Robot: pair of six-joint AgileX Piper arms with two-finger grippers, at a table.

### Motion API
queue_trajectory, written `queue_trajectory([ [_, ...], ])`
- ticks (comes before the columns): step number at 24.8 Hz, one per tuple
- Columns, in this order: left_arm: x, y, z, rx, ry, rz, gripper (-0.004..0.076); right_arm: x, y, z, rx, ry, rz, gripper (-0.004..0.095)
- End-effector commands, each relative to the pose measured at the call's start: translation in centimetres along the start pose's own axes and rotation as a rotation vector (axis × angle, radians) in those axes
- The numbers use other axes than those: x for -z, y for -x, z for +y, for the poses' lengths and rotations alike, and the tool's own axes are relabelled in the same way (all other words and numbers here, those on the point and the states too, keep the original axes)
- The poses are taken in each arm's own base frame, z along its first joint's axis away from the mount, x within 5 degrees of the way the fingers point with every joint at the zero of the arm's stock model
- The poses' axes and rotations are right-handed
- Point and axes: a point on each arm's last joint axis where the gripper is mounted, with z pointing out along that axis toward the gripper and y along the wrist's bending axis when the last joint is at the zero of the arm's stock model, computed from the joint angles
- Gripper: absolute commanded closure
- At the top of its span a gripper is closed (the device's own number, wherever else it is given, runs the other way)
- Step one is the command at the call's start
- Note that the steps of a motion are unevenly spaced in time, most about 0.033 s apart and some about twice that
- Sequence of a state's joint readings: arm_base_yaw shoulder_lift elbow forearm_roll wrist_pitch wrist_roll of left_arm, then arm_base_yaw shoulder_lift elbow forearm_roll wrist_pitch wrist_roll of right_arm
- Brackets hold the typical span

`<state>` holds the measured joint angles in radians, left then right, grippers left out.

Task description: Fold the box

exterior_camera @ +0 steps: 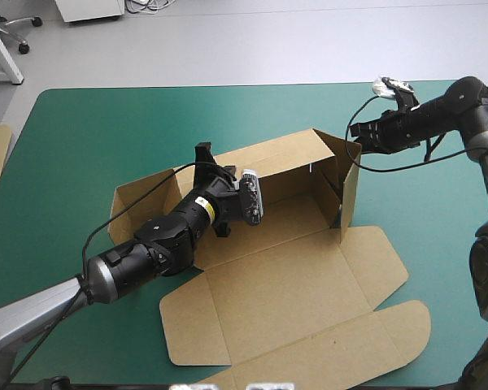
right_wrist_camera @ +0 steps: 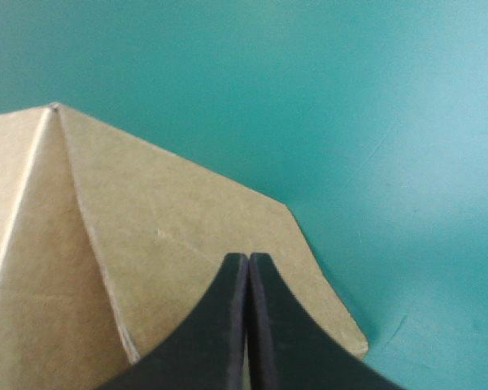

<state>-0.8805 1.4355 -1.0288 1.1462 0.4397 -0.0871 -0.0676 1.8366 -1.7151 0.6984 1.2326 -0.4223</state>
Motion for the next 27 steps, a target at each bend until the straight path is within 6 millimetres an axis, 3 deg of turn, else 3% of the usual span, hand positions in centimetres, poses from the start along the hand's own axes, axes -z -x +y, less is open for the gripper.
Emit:
queue_trajectory([
  [1, 0.4, 1.3, 0.0, 0.085, -0.025, -0.112, 0.0738, 2.4, -0.4, 2.2, 0.060, 0.041, -0.084, 0.0940],
  [10, 0.4, 1.3, 0.0, 0.098, -0.026, -0.115, 0.0738, 1.1, -3.4, 1.9, 0.137, 0.072, -0.082, 0.0940],
  [17, 0.4, 1.3, 0.0, 0.108, -0.027, -0.117, 0.0738, 1.0, -4.6, 2.3, 0.204, 0.098, -0.089, 0.0932],
  [19, 0.4, 1.3, 0.0, 0.108, -0.027, -0.115, 0.0738, 1.4, -4.8, 2.7, 0.234, 0.104, -0.089, 0.0846],
  [20, 0.4, 1.3, 0.0, 0.112, -0.027, -0.115, 0.0738, 2.0, -4.9, 3.3, 0.259, 0.105, -0.103, 0.0733],
  [21, 0.4, 1.3, 0.0, 0.112, -0.027, -0.117, 0.0738, 2.2, -4.9, 3.7, 0.268, 0.106, -0.108, 0.0681],
  [22, 0.4, 1.3, 0.0, 0.114, -0.027, -0.117, 0.0738, 2.6, -5.0, 4.3, 0.288, 0.105, -0.115, 0.0550],
  [24, 0.4, 1.3, 0.0, 0.116, -0.028, -0.117, 0.0738, 2.6, -5.2, 5.1, 0.313, 0.102, -0.114, 0.0434],
  [27, 0.4, 1.3, 0.0, 0.119, -0.028, -0.117, 0.0738, 1.8, -5.7, 5.4, 0.317, 0.110, -0.097, 0.0423],
])
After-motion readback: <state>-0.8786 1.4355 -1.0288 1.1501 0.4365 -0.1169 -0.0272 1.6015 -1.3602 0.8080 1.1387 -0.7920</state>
